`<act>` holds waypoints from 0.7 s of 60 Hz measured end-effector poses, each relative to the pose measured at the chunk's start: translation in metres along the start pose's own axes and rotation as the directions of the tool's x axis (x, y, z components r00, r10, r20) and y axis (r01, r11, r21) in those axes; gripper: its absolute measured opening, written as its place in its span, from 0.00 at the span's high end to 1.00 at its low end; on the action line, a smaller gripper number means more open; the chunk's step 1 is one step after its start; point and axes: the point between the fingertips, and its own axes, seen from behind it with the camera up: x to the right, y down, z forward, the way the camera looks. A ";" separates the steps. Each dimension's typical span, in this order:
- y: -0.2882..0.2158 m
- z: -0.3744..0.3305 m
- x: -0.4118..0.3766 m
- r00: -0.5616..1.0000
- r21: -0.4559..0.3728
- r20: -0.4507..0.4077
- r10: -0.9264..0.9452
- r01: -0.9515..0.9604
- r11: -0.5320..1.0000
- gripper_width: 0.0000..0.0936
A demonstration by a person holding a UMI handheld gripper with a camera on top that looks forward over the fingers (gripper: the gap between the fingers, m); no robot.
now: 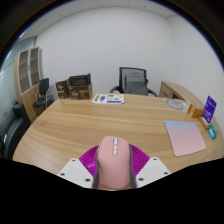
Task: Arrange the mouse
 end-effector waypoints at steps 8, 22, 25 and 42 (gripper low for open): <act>-0.115 -0.052 0.029 1.000 0.168 0.018 0.020 -0.023 0.986 0.55; -0.194 -0.046 0.243 0.981 0.250 -0.192 0.024 0.026 0.968 0.56; -0.178 -0.017 0.298 0.974 0.209 -0.222 0.036 0.012 0.978 0.56; -0.013 0.104 0.394 0.986 -0.107 -0.154 0.071 -0.088 0.990 0.56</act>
